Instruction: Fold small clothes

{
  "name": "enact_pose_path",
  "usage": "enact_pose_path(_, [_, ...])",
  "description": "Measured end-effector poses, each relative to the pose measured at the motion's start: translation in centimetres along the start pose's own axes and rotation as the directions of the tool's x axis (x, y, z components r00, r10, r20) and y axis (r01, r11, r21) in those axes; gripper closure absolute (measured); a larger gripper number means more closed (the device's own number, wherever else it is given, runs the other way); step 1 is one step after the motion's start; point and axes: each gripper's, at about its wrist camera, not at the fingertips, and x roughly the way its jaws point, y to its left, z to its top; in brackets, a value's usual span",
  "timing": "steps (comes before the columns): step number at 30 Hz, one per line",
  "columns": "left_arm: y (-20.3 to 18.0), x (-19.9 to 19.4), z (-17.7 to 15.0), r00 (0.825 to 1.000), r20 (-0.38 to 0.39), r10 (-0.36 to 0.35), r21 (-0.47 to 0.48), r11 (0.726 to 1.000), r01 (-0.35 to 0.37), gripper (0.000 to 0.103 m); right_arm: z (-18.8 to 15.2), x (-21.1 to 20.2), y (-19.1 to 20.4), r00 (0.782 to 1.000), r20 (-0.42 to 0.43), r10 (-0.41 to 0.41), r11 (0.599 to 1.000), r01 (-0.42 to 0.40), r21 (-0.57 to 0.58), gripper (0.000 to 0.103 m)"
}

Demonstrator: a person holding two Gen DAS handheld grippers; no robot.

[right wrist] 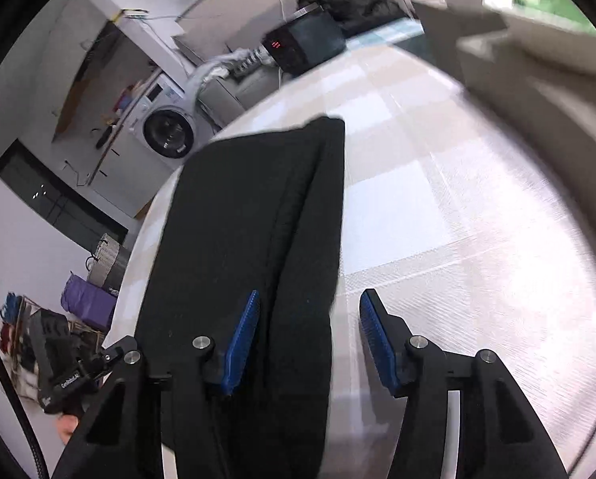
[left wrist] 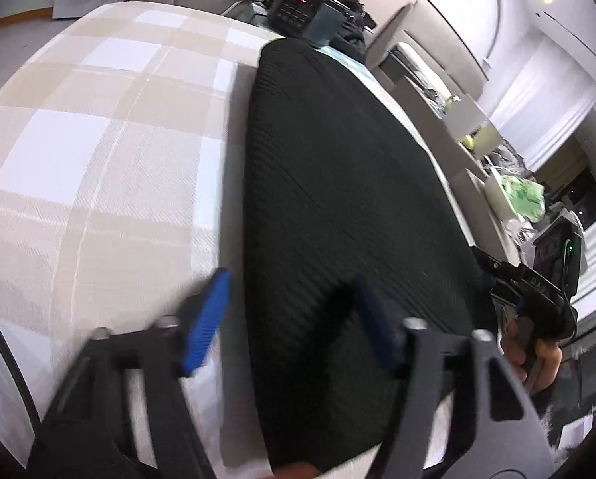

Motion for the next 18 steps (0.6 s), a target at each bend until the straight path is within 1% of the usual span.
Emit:
enact_pose_path(1, [0.2, 0.2, 0.3, 1.0, -0.004, -0.001, -0.008, 1.0, 0.0, 0.065, 0.1, 0.4, 0.0, 1.0, 0.003, 0.001, 1.0, -0.001, 0.01, 0.05])
enact_pose_path(2, [0.4, 0.5, 0.5, 1.0, -0.011, -0.015, -0.019, 1.0, 0.015, 0.071, 0.1, 0.3, -0.2, 1.0, 0.011, 0.005, 1.0, -0.005, 0.007, 0.05])
enact_pose_path(3, [0.5, 0.7, 0.6, 1.0, -0.008, -0.017, -0.024, 1.0, 0.016, 0.073, 0.0, 0.5, 0.0, 1.0, 0.006, 0.004, 1.0, -0.004, -0.008, 0.055])
enact_pose_path(4, [0.6, 0.8, 0.7, 1.0, 0.002, -0.014, -0.023, 1.0, 0.014, 0.075, -0.1, 0.9, 0.3, 1.0, 0.001, 0.005, 1.0, -0.005, -0.018, 0.065])
enact_pose_path(5, [0.7, 0.8, 0.7, 1.0, 0.006, -0.015, -0.018, 1.0, 0.015, 0.078, 0.0, 1.3, 0.5, 1.0, -0.007, 0.012, 1.0, -0.012, -0.018, 0.068])
enact_pose_path(7, [0.8, 1.0, 0.9, 1.0, 0.017, -0.019, -0.021, 1.0, 0.019, 0.079, 0.1, 1.6, 0.9, 1.0, -0.013, 0.012, 0.999, -0.012, -0.033, 0.079])
enact_pose_path(9, [0.9, 1.1, 1.3, 1.0, 0.017, -0.015, -0.017, 1.0, 0.015, 0.079, 0.6, 2.2, 1.7, 1.0, -0.025, 0.016, 0.999, -0.017, -0.049, 0.082])
enact_pose_path(11, [1.3, 1.2, 2.1, 1.0, 0.026, -0.004, -0.029, 1.0, 0.004, 0.079, 1.2, 3.0, 2.5, 0.999, -0.034, 0.012, 0.997, -0.014, -0.076, 0.083])
enact_pose_path(13, [1.9, 1.3, 2.8, 0.999, 0.031, 0.013, -0.038, 0.999, -0.012, 0.079, 2.1, 4.1, 2.8, 0.999, -0.04, 0.03, 0.996, -0.033, -0.086, 0.083])
enact_pose_path(15, [2.5, 1.4, 3.3, 0.999, 0.034, 0.016, -0.055, 0.998, -0.015, 0.079, 2.4, 4.6, 2.7, 0.998, -0.05, 0.043, 0.996, -0.047, -0.076, 0.083])
enact_pose_path(18, [3.2, 1.5, 3.9, 0.999, 0.034, 0.013, -0.064, 0.998, -0.011, 0.079, 3.3, 5.5, 3.1, 0.998, -0.044, 0.035, 0.995, -0.039, -0.088, 0.083])
